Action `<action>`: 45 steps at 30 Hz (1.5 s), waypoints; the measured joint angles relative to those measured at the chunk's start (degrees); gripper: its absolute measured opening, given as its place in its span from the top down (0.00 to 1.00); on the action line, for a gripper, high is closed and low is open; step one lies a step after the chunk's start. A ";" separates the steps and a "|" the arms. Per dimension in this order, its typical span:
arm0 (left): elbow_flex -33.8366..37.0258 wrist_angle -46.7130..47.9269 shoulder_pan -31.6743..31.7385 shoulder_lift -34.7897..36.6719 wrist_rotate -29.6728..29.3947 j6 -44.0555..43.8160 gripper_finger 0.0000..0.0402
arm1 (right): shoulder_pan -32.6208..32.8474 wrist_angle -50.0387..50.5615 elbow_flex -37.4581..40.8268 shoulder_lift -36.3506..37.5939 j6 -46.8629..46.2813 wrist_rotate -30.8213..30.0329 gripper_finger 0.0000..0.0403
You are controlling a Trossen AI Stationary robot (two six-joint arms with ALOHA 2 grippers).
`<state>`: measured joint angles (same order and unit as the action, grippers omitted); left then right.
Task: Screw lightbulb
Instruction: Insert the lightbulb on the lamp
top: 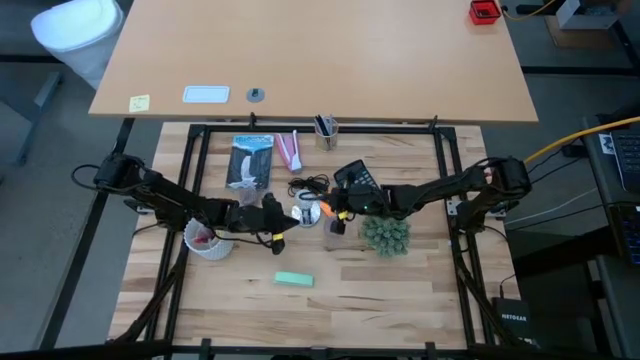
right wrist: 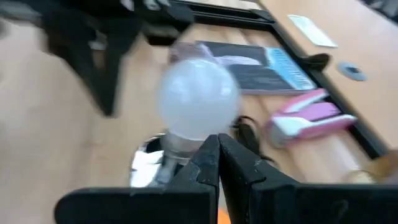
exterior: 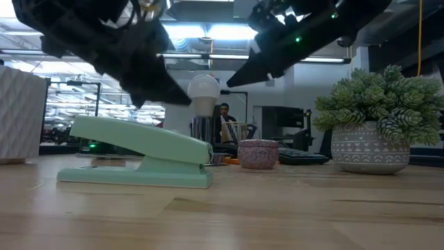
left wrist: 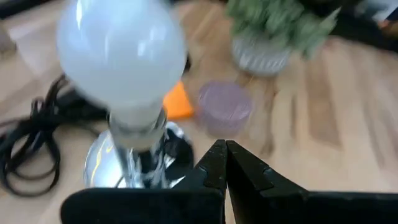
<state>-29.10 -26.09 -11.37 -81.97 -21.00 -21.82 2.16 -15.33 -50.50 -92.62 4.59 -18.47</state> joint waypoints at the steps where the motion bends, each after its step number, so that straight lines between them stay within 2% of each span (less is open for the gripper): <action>1: 0.00 -0.54 -0.10 0.86 -0.18 0.87 1.00 | -0.73 -0.28 0.00 -0.04 0.16 0.01 0.97; 6: -0.01 -0.36 -0.14 3.38 -4.08 3.57 1.00 | -4.13 -1.04 0.00 -0.63 -0.64 0.70 0.97; 10: -0.01 -0.06 0.08 3.56 -7.90 4.54 1.00 | -5.71 -2.09 -0.02 -0.61 -1.35 4.14 0.97; 17: -0.01 -0.07 0.63 3.56 -8.13 4.66 1.00 | -5.53 -6.25 -0.09 -2.45 -1.35 8.79 0.97; 30: 0.00 -0.04 0.72 3.56 -10.84 5.73 1.00 | -5.56 -8.27 -0.04 -4.20 -1.35 9.18 0.97; 36: 0.00 0.22 0.69 3.56 -12.11 5.48 1.00 | -5.60 -8.07 -0.04 -4.20 -1.35 11.62 0.97; 45: 0.00 0.25 0.69 3.56 -12.44 5.32 1.00 | -5.15 -5.18 -0.04 -4.17 -1.35 12.28 0.97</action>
<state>-29.10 -25.84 -10.68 -78.41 -33.44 -16.49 -2.99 -20.51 -50.54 -96.79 3.25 -6.20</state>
